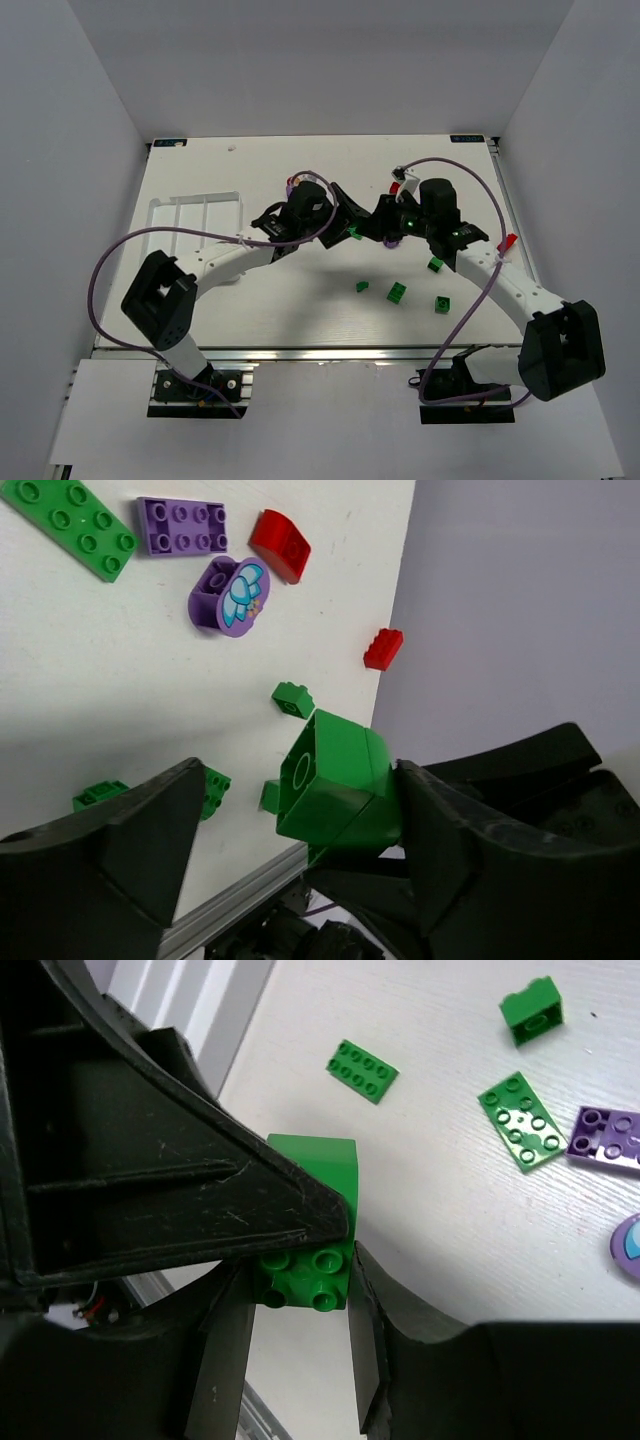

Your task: Sort the legos into containers by color

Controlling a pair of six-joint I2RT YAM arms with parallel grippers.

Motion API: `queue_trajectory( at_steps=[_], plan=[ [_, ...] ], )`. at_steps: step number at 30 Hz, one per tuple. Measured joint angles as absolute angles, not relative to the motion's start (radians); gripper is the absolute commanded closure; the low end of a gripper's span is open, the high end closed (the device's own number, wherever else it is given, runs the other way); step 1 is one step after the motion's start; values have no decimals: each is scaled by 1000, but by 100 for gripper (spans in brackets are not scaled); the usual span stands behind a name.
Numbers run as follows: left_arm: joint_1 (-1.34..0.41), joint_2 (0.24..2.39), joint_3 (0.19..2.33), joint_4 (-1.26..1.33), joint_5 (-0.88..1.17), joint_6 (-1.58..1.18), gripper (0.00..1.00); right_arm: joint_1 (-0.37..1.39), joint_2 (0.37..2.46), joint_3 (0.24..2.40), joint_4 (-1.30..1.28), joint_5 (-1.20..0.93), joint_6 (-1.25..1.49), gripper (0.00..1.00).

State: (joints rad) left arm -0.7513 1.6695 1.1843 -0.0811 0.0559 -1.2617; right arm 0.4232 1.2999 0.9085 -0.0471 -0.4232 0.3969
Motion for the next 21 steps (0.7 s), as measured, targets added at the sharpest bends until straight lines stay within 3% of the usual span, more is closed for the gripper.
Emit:
queue_trajectory(
  at_steps=[11,18,21],
  plan=[
    [-692,1438,1070,-30,47,-1058,8,312,1236,822,86,-754,286,100],
    [-669,1192,870,154,91,-747,18,284,1233,804,84,-933,179,100],
    [-671,1088,759,264,178,-591,13,284,1223,804,78,-1003,109,100]
  ],
)
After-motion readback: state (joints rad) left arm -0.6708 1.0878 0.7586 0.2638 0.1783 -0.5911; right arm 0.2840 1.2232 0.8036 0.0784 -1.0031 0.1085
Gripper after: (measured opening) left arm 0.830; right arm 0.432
